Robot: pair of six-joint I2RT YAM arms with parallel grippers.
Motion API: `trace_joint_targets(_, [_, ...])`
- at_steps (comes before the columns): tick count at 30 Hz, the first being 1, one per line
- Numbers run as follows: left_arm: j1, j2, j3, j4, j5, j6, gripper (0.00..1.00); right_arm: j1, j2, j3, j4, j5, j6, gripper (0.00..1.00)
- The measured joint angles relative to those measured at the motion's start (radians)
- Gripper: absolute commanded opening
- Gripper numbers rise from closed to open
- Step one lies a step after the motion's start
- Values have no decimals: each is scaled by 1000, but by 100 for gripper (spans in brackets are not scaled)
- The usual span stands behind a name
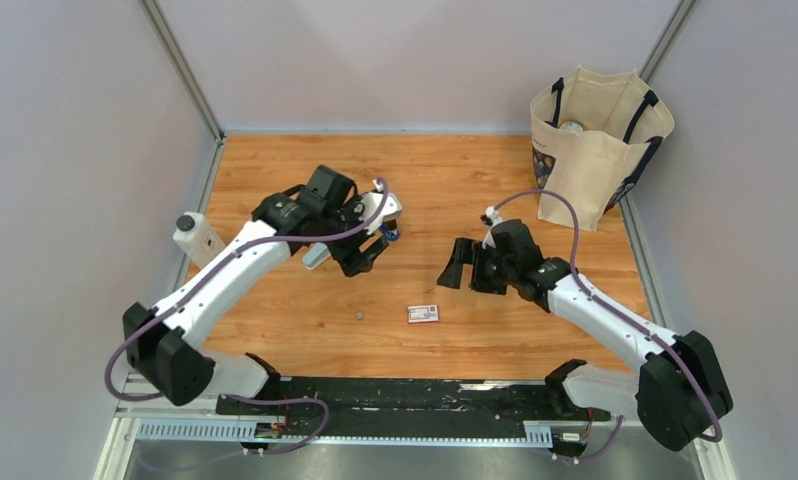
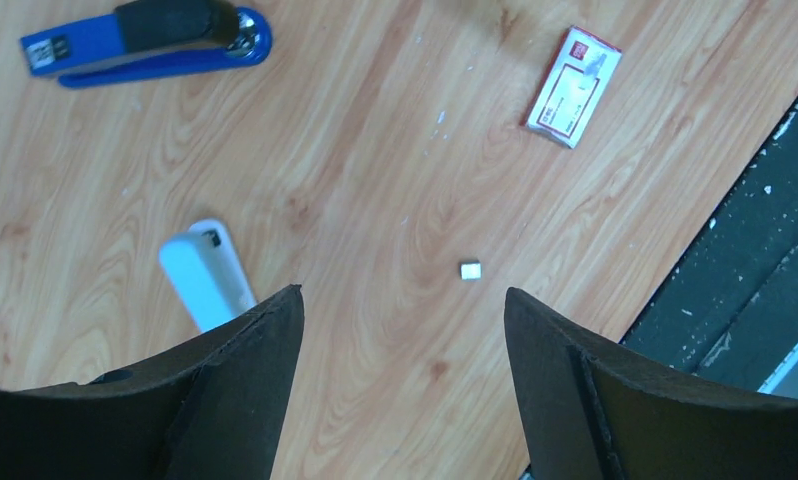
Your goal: Unload the staples from the stapler
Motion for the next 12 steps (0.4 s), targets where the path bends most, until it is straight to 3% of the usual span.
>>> trace_joint_targets(5, [149, -106, -3, -95, 27, -1, 81, 0, 45, 177, -95, 39, -64, 100])
trace_joint_targets(12, [390, -146, -81, -150, 79, -41, 81, 0, 47, 209, -160, 45, -102, 100])
